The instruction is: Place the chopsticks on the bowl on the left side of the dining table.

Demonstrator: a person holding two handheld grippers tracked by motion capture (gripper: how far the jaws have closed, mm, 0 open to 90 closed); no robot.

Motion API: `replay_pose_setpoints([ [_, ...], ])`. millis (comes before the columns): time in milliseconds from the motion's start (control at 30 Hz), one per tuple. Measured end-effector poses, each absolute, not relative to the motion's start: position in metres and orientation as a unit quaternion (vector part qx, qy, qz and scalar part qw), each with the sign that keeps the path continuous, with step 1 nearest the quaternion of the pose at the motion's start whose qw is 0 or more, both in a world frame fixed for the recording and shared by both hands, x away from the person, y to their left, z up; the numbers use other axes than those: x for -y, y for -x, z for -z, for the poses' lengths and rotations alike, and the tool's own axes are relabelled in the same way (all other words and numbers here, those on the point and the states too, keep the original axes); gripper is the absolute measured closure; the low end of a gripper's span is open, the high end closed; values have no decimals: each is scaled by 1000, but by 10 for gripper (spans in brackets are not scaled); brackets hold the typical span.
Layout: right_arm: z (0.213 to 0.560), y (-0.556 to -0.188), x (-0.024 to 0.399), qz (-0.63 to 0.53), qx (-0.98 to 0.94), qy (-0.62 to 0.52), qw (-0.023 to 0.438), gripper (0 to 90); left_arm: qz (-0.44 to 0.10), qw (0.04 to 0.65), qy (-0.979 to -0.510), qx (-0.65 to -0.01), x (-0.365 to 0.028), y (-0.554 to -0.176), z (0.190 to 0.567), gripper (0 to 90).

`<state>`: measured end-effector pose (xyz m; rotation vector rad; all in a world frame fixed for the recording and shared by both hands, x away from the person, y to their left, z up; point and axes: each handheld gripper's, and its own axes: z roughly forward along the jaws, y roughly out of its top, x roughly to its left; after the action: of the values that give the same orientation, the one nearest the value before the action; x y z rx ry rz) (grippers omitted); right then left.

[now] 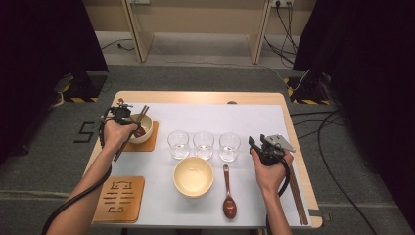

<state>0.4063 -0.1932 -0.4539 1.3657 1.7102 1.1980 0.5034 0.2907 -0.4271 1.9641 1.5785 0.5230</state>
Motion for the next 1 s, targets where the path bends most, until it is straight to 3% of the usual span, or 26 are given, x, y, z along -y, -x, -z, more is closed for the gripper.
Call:
replay_pose_setpoints([
  [1000,453,-407,193,-455,-651,-517,319,519,-188,304,-700,-618,-315,-486,417,778],
])
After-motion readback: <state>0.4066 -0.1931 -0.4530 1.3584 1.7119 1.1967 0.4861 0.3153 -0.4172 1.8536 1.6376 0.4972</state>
